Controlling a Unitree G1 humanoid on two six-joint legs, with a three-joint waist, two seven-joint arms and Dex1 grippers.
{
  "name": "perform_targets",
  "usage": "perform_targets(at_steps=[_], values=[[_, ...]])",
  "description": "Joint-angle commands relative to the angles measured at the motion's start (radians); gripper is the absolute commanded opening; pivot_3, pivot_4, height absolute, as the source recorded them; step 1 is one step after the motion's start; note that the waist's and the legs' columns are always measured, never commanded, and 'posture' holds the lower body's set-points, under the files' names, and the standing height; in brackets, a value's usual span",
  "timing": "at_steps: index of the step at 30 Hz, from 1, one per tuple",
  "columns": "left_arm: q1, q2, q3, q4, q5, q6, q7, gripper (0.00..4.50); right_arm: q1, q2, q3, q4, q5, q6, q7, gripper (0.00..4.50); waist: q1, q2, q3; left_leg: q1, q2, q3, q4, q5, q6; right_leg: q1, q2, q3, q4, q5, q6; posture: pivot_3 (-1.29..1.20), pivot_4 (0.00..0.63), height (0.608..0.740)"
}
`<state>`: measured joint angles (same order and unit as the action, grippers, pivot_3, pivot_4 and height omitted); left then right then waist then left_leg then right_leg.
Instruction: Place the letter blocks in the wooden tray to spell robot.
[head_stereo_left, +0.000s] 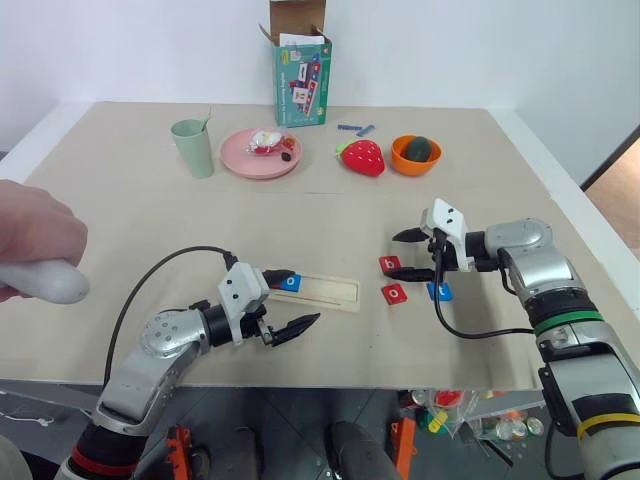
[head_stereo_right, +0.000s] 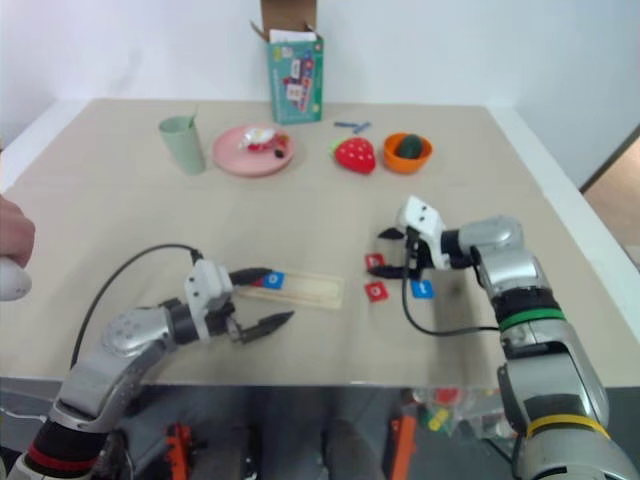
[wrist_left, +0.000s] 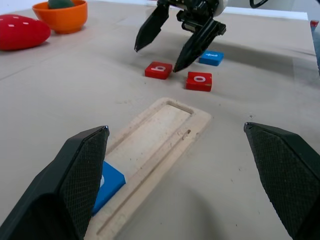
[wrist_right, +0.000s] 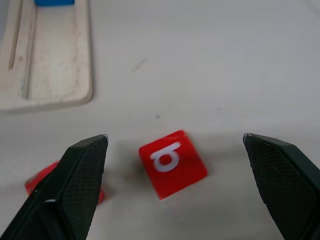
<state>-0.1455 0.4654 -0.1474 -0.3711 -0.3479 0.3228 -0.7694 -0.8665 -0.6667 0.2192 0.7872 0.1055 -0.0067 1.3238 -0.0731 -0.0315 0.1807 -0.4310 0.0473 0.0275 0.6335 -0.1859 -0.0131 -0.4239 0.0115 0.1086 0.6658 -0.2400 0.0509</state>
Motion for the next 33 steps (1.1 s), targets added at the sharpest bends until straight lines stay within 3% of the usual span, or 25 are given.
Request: perform_targets(at_steps=[1,15,18,24,27,29,33], values=[[0.003,0.011,0.023,-0.039,0.002,-0.014,0.009,4.50,-0.054,0.005,-0.015,0.066,-0.025,-0.071,0.029,4.47,0.000,0.000,0.000,0.000,0.000,0.000,0.000,0.000,0.000,0.000,0.000,0.000,0.000,0.000,0.000,0.00,0.150,0.740],[0.011,0.027,0.023,-0.057,-0.006,0.009,0.025,4.50,-0.124,0.042,-0.026,0.289,-0.109,-0.196,0.004,4.47,-0.001,0.000,0.000,0.001,0.000,0.000,0.001,0.000,0.000,0.002,0.000,0.000,0.000,0.003,-0.003,0.00,0.150,0.740],[0.012,0.027,0.022,-0.061,-0.008,0.015,0.028,4.50,-0.126,0.045,-0.029,0.308,-0.124,-0.207,0.001,3.69,-0.001,0.000,0.000,0.001,0.000,0.000,0.001,0.000,0.000,0.002,0.000,0.000,0.000,0.004,-0.004,0.00,0.150,0.740],[0.016,0.028,0.024,-0.065,-0.013,0.029,0.031,4.50,-0.129,0.050,-0.035,0.312,-0.130,-0.216,0.016,1.67,-0.001,0.000,0.000,0.002,0.000,0.000,0.002,0.001,-0.001,0.003,0.000,0.000,0.000,0.004,-0.003,0.00,0.150,0.740],[0.015,0.026,0.022,-0.062,-0.011,0.033,0.033,4.50,-0.128,0.057,-0.039,0.308,-0.128,-0.214,0.022,1.67,-0.002,0.000,0.000,0.003,0.000,0.000,0.003,0.002,-0.002,0.004,0.000,0.000,0.000,0.003,-0.002,0.00,0.150,0.740],[0.012,0.024,0.020,-0.060,-0.010,0.034,0.033,4.50,-0.127,0.060,-0.039,0.308,-0.130,-0.218,0.023,1.32,-0.002,0.000,0.000,0.004,0.000,0.000,0.003,0.002,-0.002,0.004,0.000,0.000,0.000,0.003,-0.003,0.00,0.150,0.740],[0.010,0.022,0.018,-0.058,-0.008,0.033,0.036,4.50,-0.127,0.064,-0.051,0.303,-0.121,-0.219,0.014,1.23,-0.002,0.000,0.000,0.004,0.000,0.000,0.003,0.002,-0.002,0.005,0.000,0.001,0.000,0.004,-0.002,0.00,0.150,0.740]])
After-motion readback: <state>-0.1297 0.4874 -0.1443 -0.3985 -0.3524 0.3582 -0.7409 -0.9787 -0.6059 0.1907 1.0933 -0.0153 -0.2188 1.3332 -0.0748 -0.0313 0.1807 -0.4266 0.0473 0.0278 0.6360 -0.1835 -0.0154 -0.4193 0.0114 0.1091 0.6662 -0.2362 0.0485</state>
